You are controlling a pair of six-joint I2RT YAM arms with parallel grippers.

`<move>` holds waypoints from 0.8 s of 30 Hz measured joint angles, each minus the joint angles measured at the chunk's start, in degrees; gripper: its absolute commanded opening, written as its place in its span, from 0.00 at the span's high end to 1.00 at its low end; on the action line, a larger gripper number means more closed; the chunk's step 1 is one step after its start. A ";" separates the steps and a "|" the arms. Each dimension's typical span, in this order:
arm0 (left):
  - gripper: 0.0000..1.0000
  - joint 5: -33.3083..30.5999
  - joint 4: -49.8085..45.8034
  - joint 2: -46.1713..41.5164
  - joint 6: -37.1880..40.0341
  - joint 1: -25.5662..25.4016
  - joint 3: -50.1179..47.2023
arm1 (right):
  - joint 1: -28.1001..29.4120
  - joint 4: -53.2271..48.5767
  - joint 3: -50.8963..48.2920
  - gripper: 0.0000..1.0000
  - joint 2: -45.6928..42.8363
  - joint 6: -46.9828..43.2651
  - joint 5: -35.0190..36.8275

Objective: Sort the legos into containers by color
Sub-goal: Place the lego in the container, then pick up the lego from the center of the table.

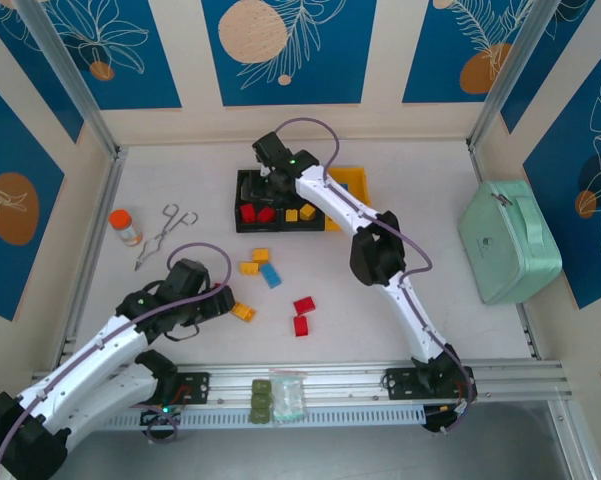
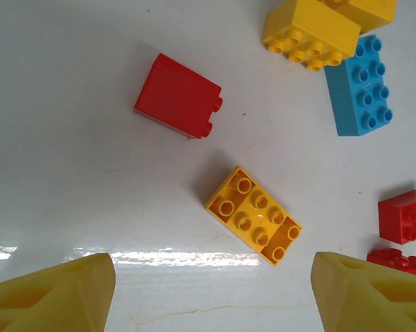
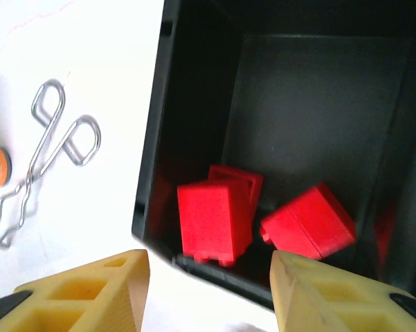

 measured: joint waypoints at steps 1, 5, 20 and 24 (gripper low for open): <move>0.25 -0.17 0.02 0.33 0.02 0.00 -0.02 | 0.09 0.96 -3.39 0.51 -2.69 -0.31 0.02; 0.25 -1.11 0.61 2.95 0.44 0.02 0.00 | 0.57 6.29 -18.78 0.50 -15.19 -1.16 -0.22; 0.21 -1.33 4.07 22.38 11.82 4.00 8.07 | 0.92 19.69 -66.64 0.46 -51.36 -3.56 -4.85; 0.19 -1.11 4.63 28.02 14.40 4.31 10.45 | 1.16 20.39 -74.34 0.46 -56.98 -3.17 -5.70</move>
